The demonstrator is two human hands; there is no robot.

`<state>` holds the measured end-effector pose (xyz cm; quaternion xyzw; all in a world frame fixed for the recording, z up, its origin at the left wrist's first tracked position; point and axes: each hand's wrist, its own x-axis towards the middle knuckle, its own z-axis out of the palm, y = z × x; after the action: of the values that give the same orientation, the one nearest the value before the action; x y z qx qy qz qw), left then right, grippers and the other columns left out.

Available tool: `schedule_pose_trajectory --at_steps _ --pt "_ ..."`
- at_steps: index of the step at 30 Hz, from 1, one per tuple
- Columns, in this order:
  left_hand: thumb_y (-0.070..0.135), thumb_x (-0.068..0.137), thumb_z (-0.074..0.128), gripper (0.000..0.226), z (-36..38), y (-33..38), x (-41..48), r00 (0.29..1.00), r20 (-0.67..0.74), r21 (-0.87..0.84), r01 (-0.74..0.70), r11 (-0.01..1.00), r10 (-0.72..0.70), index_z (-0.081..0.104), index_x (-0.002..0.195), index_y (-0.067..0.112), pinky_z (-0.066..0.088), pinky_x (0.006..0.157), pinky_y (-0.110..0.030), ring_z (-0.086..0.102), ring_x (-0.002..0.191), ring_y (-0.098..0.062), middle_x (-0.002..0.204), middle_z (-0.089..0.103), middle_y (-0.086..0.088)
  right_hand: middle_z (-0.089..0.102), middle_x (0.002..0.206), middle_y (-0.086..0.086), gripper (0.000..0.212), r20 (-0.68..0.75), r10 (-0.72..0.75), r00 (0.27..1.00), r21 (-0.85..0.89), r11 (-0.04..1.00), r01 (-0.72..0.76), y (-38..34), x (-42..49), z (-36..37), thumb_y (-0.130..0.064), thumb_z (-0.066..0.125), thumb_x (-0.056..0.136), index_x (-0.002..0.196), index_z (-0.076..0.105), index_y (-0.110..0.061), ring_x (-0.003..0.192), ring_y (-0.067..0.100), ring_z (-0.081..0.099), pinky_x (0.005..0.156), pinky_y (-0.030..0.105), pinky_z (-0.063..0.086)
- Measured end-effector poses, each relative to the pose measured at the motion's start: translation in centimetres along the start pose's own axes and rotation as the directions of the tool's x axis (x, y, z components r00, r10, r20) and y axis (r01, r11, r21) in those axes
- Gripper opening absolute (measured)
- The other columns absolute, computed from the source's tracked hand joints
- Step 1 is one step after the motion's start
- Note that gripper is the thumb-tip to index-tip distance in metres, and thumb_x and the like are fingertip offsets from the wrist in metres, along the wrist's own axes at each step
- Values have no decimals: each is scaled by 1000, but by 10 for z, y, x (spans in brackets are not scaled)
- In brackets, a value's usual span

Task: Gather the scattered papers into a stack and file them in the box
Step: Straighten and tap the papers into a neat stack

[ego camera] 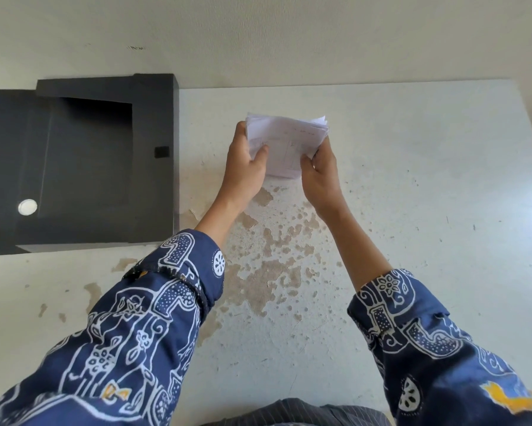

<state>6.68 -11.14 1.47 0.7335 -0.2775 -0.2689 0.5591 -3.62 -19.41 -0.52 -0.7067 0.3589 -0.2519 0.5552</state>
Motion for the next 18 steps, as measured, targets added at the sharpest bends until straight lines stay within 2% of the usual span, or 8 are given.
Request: schedule_pose_trajectory --at_steps 2,4,7,10,12,14,16,18 --pt "2 93 46 30 -1 5 6 999 -30 1 -44 999 44 43 122 6 49 84 -13 53 97 -6 111 54 -3 55 114 10 42 -44 -24 999 9 1000 25 -5 7 -1 13 30 86 125 42 2 101 6 54 84 15 50" --pt "2 93 47 29 -2 6 12 997 -44 -8 -64 998 63 43 122 6 48 87 -14 55 99 -8 112 55 -5 54 112 10 39 -64 -32 997 8 999 32 -7 13 0 13 31 86 122 43 5 98 5 54 77 11 49" --pt "1 93 45 32 -1 -7 17 1000 10 35 7 999 -8 41 125 5 45 98 -23 53 110 -14 119 55 -8 55 122 12 47 -6 14 1000 -40 999 -15 6 18 5 10 31 87 132 38 -2 111 18 54 90 22 49" --pt "0 94 42 33 1 -23 17 991 44 97 121 988 -125 41 127 5 43 99 -26 52 111 -15 121 55 -5 54 130 11 53 36 94 995 -89 992 -91 15 19 7 8 32 88 139 34 -7 119 19 51 98 30 46" --pt "1 95 40 33 1 -26 16 986 51 116 149 982 -156 41 127 5 41 95 -24 51 111 -15 123 55 -6 56 127 11 51 46 105 993 -116 988 -99 14 20 6 7 33 89 138 35 -7 114 18 52 94 26 45" --pt "2 96 40 31 -2 -24 17 986 48 132 151 980 -159 41 126 5 40 91 -22 50 107 -13 123 55 -6 58 119 16 42 63 122 991 -138 984 -112 10 22 4 7 33 89 130 40 -1 105 26 55 85 29 47" --pt "4 96 42 25 -6 -18 16 985 36 138 161 977 -167 43 121 4 44 87 -23 53 102 -15 116 56 -5 56 107 26 28 67 159 985 -148 978 -147 6 23 0 6 35 87 114 43 7 90 36 52 73 36 44" --pt "6 95 45 24 -13 -11 13 985 35 109 166 980 -171 45 119 5 49 86 -25 57 102 -17 114 59 -6 55 107 30 22 84 204 975 -107 975 -194 -2 20 -5 5 36 85 106 43 7 87 38 51 71 45 46"
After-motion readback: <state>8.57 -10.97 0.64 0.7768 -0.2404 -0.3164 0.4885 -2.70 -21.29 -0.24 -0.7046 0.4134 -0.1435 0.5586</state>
